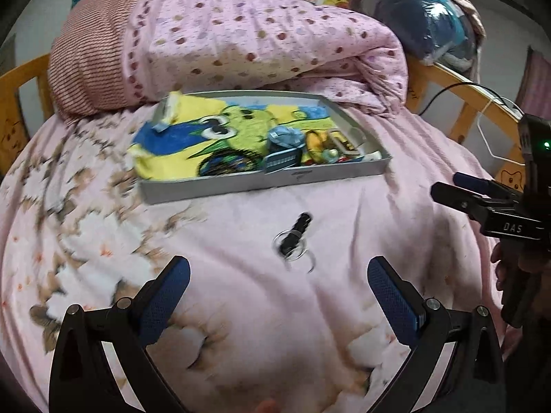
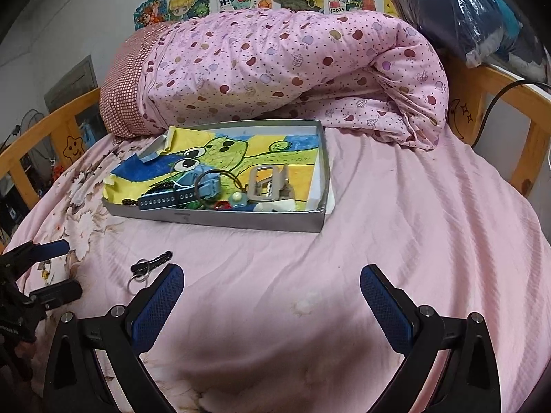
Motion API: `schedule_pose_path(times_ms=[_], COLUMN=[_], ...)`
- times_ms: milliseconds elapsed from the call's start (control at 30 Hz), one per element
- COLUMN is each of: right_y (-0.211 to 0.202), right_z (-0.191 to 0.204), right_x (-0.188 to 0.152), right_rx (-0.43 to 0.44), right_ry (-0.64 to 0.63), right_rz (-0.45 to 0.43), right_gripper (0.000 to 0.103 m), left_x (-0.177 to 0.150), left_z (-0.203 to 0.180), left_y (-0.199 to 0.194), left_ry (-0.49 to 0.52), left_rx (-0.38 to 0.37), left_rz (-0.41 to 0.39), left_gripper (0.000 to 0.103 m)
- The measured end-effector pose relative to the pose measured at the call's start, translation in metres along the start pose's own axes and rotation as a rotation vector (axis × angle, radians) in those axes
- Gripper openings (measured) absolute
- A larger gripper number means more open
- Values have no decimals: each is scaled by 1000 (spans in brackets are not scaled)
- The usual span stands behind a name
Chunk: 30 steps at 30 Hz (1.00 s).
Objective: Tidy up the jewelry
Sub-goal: 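Move both tools toward the black key fob with silver rings, then grasp the silver rings with the left tool while the right tool grasps the black fob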
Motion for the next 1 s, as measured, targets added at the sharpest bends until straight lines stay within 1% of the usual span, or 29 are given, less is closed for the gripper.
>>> schedule_pose_path(times_ms=[167,233,300,333,400,467,533,600,700,767,867,933,1000], right_y=[13,19,24,28,33,40,45,49,56,59,65,71,75], right_z=[-10,-12,-12,-12,-11,-10,-10,-9,-4,2,12,19,25], right_x=[6,7,8,8,8,8,8,8,7,7,6,5,3], right_rx=[41,58,76,85,98,117,138,156,192,208,237,255,270], right_ry=[16,9,5,1,-6,-12,-12,-8,-10,-27,-53,-74,-89], right_rz=[11,20,29,34,45,55,62,68,80,84,87,96,103], right_gripper=[103,103,103,103,103,103,103,103,103,103,102,96,93], left_x=[6,7,6,5,4,1,-1,-5,-11,-13,-14,-14,-14], left_z=[-9,-12,-14,-15,-17,-19,-19,-17,-12,-9,-8,-8,-6], left_y=[19,25,32,37,43,50,56,62,68,68,69,70,69], left_ry=[13,10,9,11,15,16,17,9,1,0,14,24,23], left_rx=[-44,-63,-84,-92,-98,-105,-98,-84,-44,-26,-6,24,39], left_rz=[4,15,35,49,66,88,110,137,166,164,163,157,153], left_gripper=[99,91,73,69,57,51,49,38,27,24,24,24,24])
Point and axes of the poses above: each gripper's, at about its wrist camera, not at the fingertips, and y roughly the way its jaws point, z to its left, x to its top, the point moved 5 cm from there along y, roughly the way its jaws point, and after that the axes turned 4 degrees about z, right-handed, at the moved point
